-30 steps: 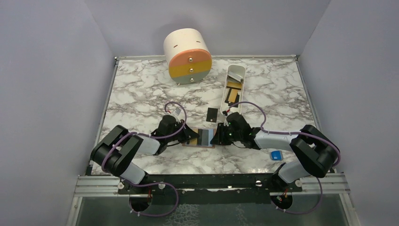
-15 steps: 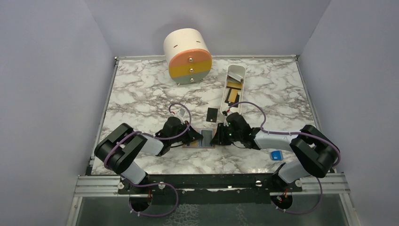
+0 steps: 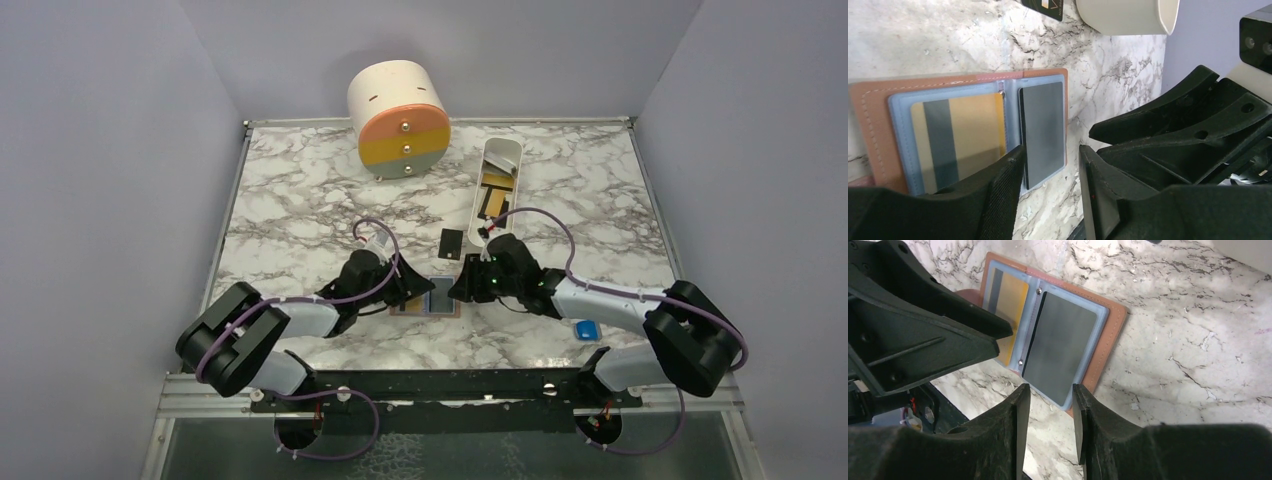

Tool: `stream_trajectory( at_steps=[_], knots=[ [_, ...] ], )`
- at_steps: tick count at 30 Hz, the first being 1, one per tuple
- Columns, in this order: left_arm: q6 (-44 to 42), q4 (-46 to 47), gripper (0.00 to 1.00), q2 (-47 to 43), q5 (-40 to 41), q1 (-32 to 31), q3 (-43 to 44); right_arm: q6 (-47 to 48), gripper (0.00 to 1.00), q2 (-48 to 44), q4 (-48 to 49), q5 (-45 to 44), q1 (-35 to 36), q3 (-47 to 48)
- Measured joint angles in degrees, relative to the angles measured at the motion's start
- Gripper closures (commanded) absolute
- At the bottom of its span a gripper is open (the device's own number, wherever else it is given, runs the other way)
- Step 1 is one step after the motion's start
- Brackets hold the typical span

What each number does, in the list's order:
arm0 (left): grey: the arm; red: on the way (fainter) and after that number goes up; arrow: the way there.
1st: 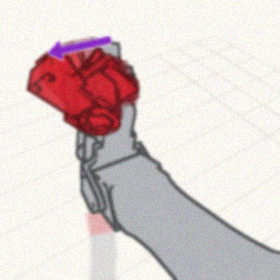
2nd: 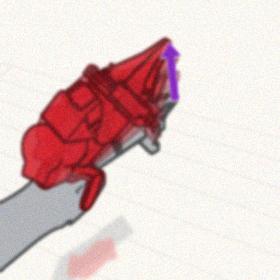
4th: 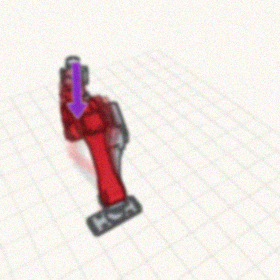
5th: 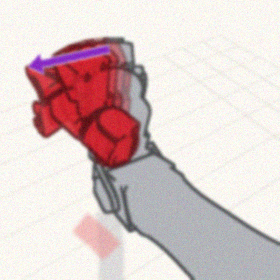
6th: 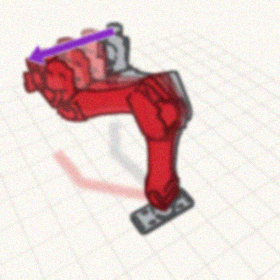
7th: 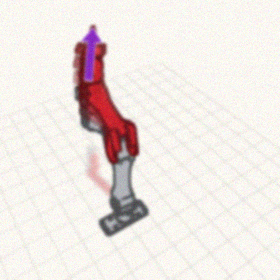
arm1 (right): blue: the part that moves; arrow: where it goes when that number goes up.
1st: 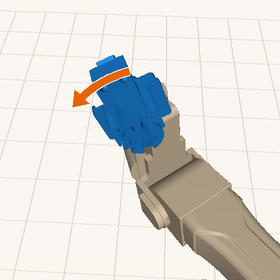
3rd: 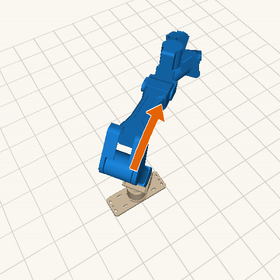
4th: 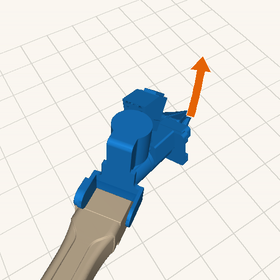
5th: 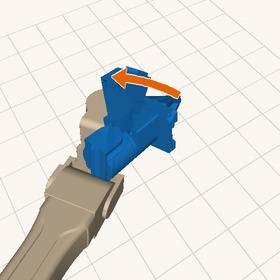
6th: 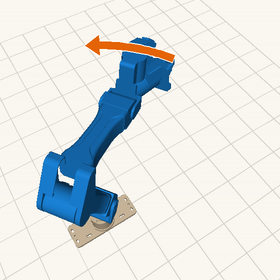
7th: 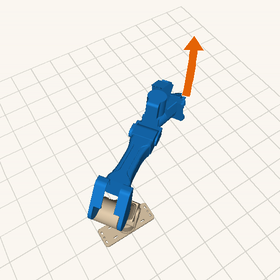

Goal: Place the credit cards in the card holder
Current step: Insert the credit card into the card holder, then turn over the card slot in the card holder.

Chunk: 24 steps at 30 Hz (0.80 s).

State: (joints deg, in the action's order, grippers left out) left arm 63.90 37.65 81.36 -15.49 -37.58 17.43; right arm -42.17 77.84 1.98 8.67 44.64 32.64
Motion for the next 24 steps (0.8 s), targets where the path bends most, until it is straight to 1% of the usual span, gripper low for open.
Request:
stream_trajectory(
  at_steps=[4, 8, 13, 19, 24],
  knots=[
    [-0.9, -4.9, 0.50, -3.4, 1.7, 0.5, -0.2, -1.0, 0.61, 0.2, 0.0, 0.0, 0.0, 0.0],
    [-3.3, -13.8, 0.47, -6.3, 4.1, 1.9, 0.6, -1.6, 0.61, 1.4, 0.2, 0.2, 0.0, 0.0],
    [-6.1, -21.2, 0.43, -12.3, 7.1, 3.2, 0.7, -2.6, 0.60, 3.4, 1.2, 1.2, 0.0, 0.0],
    [-8.2, -26.3, 0.43, -16.2, 9.4, 4.2, 0.1, -3.5, 0.61, 5.2, 2.6, 1.7, 0.0, 0.0],
    [-8.6, -26.7, 0.43, -16.2, 9.8, 4.4, -0.4, -4.0, 0.62, 5.8, 3.6, 1.7, 0.0, 0.0]
  ],
)
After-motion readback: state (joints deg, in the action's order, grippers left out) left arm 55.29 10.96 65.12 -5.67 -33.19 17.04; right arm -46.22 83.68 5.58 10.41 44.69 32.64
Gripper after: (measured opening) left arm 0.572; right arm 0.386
